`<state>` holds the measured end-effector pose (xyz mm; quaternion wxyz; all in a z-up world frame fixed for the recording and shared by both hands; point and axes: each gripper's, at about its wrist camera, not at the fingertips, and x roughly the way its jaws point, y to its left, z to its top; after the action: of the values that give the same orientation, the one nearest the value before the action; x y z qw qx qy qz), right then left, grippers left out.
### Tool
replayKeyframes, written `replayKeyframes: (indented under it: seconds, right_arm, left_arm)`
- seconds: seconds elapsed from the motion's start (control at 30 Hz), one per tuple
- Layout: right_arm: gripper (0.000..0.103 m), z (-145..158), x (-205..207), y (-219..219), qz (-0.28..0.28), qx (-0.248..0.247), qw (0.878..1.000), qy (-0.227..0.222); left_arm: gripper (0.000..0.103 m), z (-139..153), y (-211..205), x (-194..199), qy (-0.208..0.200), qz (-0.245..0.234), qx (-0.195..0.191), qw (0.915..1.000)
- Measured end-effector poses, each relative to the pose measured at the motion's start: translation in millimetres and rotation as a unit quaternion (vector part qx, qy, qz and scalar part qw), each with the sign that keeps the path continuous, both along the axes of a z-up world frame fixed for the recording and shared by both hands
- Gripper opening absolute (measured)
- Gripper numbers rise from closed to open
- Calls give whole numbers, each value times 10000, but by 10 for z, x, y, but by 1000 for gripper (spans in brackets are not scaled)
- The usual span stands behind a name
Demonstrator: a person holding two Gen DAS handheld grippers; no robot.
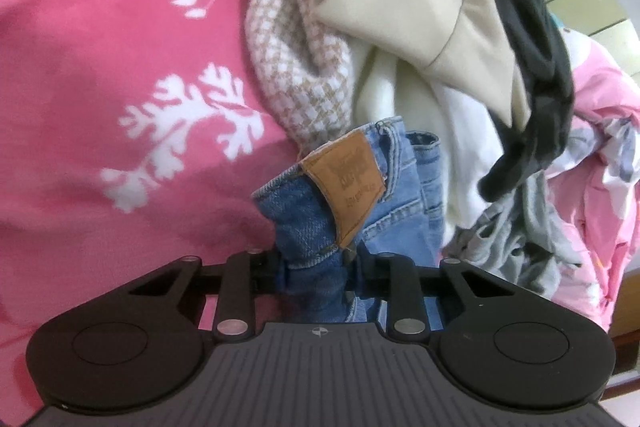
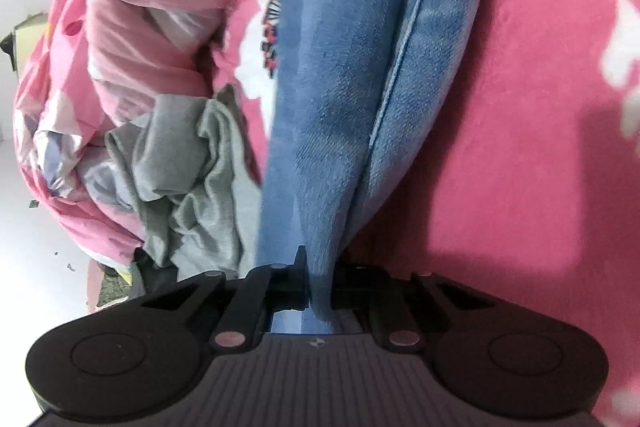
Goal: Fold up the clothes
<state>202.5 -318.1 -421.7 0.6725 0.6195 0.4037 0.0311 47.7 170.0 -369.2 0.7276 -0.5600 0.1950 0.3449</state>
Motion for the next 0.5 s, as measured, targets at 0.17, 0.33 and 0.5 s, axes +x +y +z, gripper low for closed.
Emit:
replayKeyframes:
  seconds: [0.17,0.33,0.5]
  right_arm:
    - [7,248,-293,64,388,-90,9992,83]
    - [7,271,-527,126,1161,-460,9906,551]
    - [29,277,-748,185,1950,-852,9716,1036]
  left_arm:
    - [27,180,-37,-498,42,46,55,10000]
    - [28,94,-63,-1077,386,62,-122,9992]
    - [38,-249,143,-1240,431,-472,-602,9961]
